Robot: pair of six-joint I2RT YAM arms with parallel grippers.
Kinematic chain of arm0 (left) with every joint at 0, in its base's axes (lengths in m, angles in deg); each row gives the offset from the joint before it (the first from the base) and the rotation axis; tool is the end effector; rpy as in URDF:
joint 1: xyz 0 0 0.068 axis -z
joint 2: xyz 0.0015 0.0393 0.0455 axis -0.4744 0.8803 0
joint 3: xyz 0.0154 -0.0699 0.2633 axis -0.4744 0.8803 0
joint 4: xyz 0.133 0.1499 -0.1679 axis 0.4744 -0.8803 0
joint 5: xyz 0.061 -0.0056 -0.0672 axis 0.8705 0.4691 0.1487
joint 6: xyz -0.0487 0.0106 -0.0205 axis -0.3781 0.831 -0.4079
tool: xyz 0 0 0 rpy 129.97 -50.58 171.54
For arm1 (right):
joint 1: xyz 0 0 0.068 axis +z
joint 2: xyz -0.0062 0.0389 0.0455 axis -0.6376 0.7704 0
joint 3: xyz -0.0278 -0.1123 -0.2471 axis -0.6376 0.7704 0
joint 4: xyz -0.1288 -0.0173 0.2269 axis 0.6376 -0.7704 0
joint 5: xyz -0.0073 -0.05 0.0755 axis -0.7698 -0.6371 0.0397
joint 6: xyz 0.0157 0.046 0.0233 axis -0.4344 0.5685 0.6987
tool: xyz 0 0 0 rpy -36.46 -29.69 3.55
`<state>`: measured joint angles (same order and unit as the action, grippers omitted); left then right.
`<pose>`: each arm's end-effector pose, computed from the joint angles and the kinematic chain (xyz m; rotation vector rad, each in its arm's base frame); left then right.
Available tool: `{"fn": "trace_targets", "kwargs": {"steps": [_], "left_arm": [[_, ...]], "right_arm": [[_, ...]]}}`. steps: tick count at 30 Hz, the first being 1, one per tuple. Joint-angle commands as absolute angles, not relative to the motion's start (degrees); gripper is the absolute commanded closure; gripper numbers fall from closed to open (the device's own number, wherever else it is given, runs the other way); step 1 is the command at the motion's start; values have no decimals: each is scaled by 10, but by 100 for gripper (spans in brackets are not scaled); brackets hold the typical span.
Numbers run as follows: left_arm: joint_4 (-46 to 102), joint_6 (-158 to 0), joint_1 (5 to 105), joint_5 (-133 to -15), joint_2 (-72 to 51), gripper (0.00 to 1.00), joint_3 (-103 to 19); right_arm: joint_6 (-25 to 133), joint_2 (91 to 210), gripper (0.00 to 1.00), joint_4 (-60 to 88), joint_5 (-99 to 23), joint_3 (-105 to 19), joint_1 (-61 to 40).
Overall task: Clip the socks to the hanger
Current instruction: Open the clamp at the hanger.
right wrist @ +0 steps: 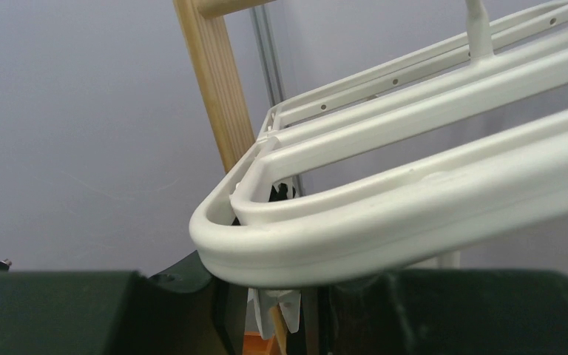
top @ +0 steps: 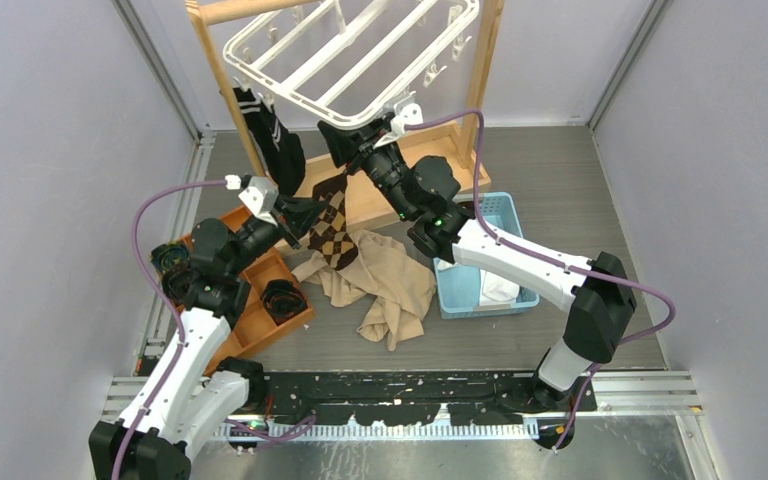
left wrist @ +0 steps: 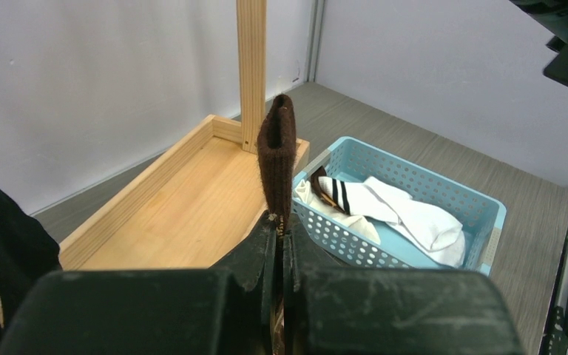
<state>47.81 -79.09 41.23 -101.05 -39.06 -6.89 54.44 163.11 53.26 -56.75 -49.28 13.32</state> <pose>0.1816 -0.0627 0.3461 0.5425 1.3348 -0.7753 0.2383 0.3040 0.4358 -0.2709 1.1117 0.8349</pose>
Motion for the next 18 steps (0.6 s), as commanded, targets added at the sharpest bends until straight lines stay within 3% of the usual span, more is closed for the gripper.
{"fn": "trace_targets", "kwargs": {"steps": [1, 18], "left_arm": [[484, -815, 413, -987, -399, 100, -99], [507, -950, 405, -976, -379, 100, -133]], "right_arm": [[608, 1604, 94, 475, -635, -542, 139], [665, 1594, 99, 404, -670, -561, 140]]}}
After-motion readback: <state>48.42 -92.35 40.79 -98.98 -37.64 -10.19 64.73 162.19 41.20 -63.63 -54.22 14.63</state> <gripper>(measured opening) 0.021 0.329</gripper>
